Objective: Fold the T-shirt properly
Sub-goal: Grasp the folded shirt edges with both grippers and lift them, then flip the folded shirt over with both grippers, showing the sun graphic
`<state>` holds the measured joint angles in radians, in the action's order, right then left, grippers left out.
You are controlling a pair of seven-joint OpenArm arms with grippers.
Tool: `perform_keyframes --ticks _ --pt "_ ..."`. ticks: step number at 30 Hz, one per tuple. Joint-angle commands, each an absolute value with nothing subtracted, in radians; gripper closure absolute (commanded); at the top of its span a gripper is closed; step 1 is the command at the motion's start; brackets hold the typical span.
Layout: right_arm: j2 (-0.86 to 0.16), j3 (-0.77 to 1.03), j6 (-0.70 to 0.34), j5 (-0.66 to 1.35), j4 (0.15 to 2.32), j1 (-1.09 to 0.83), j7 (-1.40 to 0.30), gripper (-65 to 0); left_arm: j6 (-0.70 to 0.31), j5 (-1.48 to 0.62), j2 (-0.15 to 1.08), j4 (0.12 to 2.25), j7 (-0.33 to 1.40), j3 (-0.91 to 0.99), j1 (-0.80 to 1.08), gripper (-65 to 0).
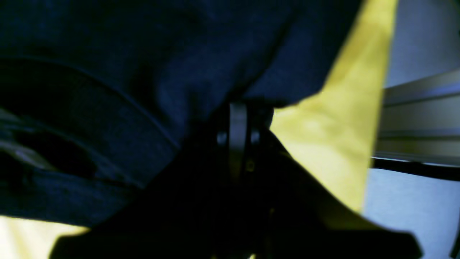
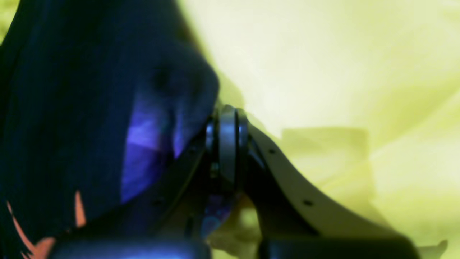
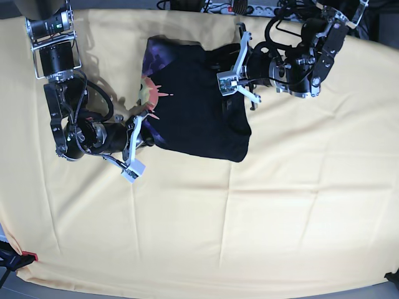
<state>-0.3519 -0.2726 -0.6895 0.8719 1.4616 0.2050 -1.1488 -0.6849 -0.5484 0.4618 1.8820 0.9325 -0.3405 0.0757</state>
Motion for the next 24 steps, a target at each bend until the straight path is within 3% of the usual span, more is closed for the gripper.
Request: perform_keyframes --ticks 1,10,17,24 --pt "-0.364 -0.272 -0.698 0.903 1.501 0.204 -1.172 0.0 -0.645 -0.494 0.471 1.887 0.933 -0.332 0.053 0.0" --pt "-0.365 -0.179 -0.681 0.921 1.830 -0.006 -1.169 0.0 -0.532 -0.252 0.471 1.845 0.666 -0.332 0.027 0.0" --pt "-0.323 -0.094 -0.653 0.909 2.024 -0.202 -1.141 0.0 -0.534 -0.141 0.468 1.562 0.325 -0.332 -0.083 0.0" --pt "-0.229 0.013 -0.696 0.848 2.034 -0.277 -1.137 0.0 -0.538 -0.151 0.469 1.547 0.397 -0.332 -0.157 0.0"
